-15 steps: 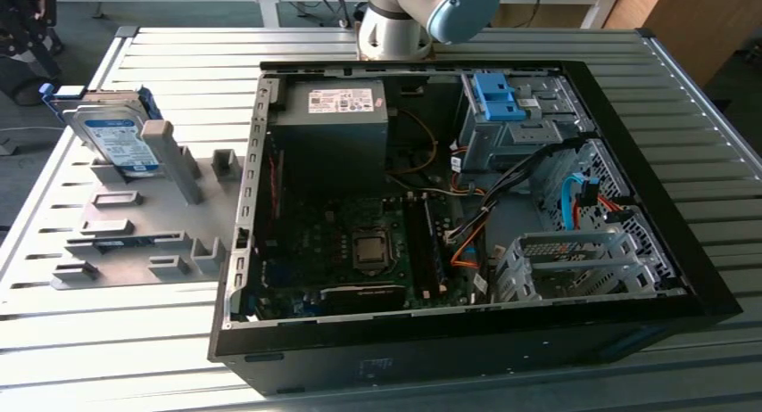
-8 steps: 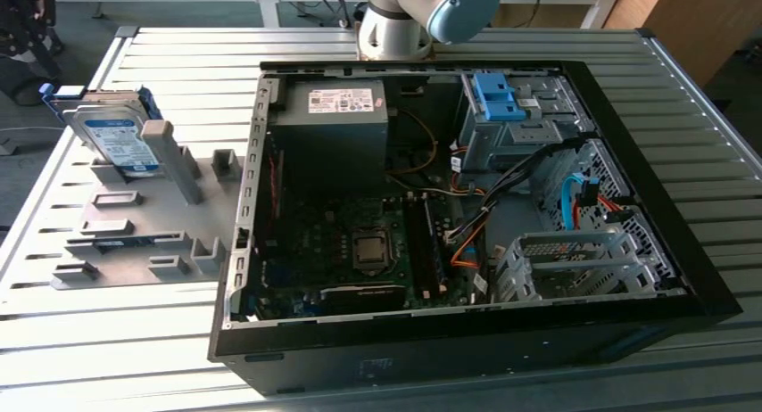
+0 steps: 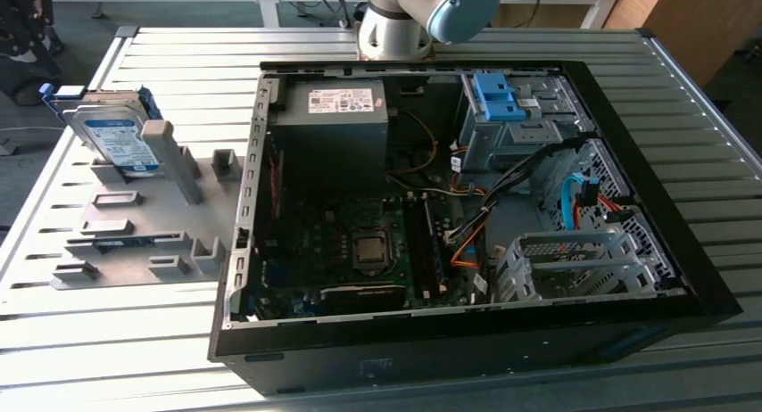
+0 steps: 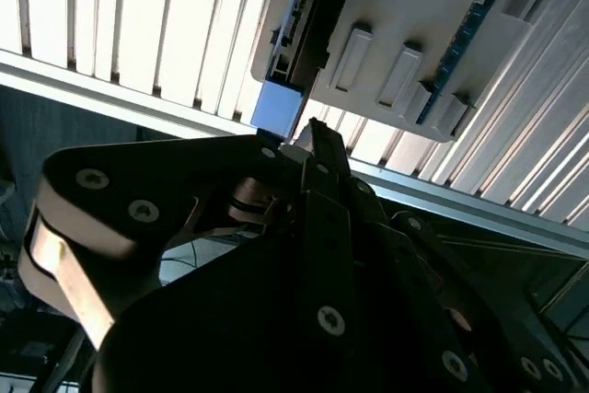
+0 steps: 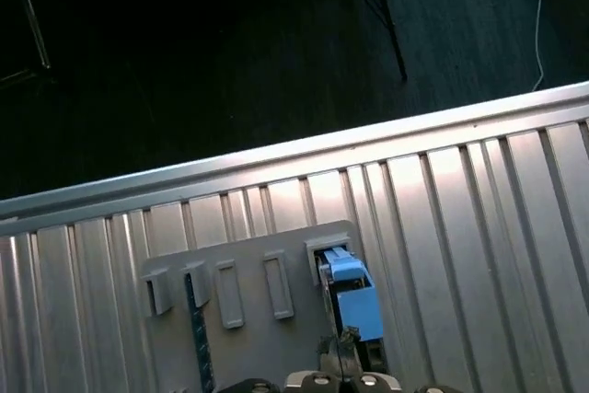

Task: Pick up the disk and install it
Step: 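Pick up the disk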

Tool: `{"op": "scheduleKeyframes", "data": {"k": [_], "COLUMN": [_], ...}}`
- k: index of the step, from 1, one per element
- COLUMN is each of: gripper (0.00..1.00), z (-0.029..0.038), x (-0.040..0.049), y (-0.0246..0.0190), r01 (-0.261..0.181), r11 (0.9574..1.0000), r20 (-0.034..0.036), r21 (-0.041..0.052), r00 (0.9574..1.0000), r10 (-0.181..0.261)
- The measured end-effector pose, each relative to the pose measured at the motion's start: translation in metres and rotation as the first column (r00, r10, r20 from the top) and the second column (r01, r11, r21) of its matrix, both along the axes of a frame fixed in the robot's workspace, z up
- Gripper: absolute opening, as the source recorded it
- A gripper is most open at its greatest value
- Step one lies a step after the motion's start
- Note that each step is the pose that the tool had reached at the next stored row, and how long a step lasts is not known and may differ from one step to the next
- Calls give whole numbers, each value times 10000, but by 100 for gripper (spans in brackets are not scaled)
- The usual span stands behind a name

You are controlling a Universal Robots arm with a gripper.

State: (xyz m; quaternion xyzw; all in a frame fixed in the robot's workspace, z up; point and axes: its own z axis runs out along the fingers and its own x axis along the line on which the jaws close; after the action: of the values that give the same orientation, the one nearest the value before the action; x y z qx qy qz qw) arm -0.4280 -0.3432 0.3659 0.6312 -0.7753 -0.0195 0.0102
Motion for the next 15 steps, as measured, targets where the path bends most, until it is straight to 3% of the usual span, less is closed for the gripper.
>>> {"op": "scheduleKeyframes", "data": {"k": [4,5,7,8,13,15], "gripper": [11,11,11,11,11,11], "z": [-7,-13,-29,-38,-71,-72], "x": [0,-1,-7,-8,-10,-10], "y": [0,1,1,0,7,14], "r01": [-619,-671,-664,-616,-44,-27], "r11": [9981,9977,9978,9981,10000,10000], "r20": [6,50,181,211,228,228], "r21": [1,-3,-10,-12,-14,-13], "r00": [9981,9977,9976,9979,9997,9997], "r10": [619,671,664,616,44,27]}}
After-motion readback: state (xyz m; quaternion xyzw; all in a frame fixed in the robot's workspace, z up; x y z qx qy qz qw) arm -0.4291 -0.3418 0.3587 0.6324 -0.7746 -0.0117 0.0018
